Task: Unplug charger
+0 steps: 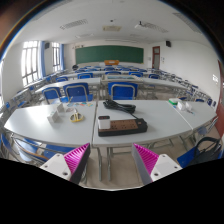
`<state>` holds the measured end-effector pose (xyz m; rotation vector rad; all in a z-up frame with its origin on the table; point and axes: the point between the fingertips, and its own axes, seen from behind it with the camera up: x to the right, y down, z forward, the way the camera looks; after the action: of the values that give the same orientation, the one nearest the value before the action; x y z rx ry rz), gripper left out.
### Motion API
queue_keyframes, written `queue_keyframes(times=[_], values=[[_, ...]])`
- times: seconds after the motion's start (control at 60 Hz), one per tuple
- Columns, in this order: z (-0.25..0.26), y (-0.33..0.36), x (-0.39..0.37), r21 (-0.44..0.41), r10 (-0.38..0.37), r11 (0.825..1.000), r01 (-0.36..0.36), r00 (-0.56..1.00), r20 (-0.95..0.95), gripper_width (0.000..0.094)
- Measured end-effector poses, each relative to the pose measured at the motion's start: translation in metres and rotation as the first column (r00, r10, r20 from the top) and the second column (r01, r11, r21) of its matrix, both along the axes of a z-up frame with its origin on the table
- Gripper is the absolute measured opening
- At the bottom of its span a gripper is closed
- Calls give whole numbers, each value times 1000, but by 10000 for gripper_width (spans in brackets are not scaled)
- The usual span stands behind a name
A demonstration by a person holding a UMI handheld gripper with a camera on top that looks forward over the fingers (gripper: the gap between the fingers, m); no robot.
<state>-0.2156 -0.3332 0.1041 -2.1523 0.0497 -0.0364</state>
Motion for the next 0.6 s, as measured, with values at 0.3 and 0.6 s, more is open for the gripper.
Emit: queue_keyframes(times=[0.3,0.6], values=[[-51,160,-38,47,23,999,-24,999,26,842],[-78,201,-21,34,-33,999,32,999,17,357]])
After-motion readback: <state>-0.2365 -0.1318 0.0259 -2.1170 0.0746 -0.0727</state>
